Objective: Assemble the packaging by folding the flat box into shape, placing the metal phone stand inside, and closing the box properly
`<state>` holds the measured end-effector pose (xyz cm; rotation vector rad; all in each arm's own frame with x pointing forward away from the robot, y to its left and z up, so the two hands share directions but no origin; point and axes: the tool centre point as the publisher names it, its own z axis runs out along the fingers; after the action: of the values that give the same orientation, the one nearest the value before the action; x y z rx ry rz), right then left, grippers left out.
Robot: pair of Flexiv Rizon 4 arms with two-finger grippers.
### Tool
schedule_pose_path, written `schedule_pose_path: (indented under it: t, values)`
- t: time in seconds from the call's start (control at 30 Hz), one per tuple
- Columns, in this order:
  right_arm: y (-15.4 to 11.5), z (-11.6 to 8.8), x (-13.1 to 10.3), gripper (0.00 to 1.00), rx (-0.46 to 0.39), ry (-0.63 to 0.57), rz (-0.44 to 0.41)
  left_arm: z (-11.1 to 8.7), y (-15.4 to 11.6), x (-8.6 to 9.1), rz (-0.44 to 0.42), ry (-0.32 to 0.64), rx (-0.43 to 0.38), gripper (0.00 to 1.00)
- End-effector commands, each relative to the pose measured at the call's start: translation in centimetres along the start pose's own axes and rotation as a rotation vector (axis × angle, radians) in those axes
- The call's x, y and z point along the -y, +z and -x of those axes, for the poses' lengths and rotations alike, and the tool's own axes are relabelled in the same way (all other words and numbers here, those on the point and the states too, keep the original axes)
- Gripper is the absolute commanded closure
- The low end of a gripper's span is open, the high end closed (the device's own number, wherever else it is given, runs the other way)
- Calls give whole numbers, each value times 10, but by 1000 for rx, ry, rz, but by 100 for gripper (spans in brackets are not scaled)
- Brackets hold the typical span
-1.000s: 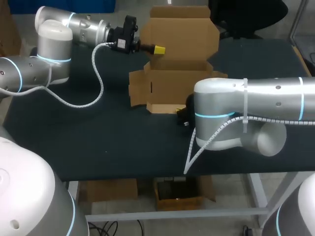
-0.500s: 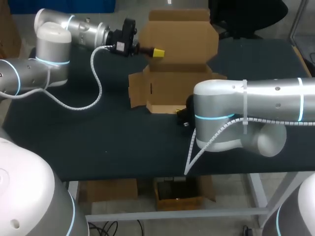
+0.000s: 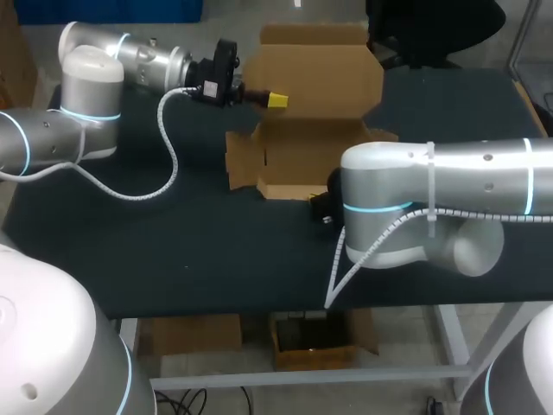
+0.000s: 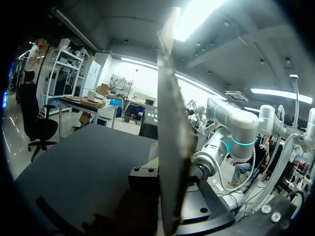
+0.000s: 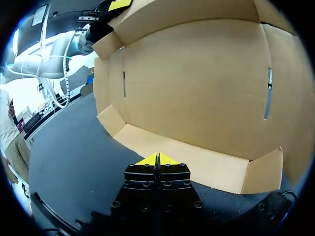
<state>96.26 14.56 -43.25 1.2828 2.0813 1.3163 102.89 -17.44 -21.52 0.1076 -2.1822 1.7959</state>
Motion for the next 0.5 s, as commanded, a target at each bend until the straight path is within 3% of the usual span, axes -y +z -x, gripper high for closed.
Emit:
schedule_pose_path:
  t: [0.03, 0.5]
  values:
    - [5, 2, 6, 100, 0, 3, 8, -3, 0, -2, -1, 1, 5, 100]
    - [8, 7, 7, 100, -4, 30, 5, -1, 1, -3, 1, -5, -1, 100]
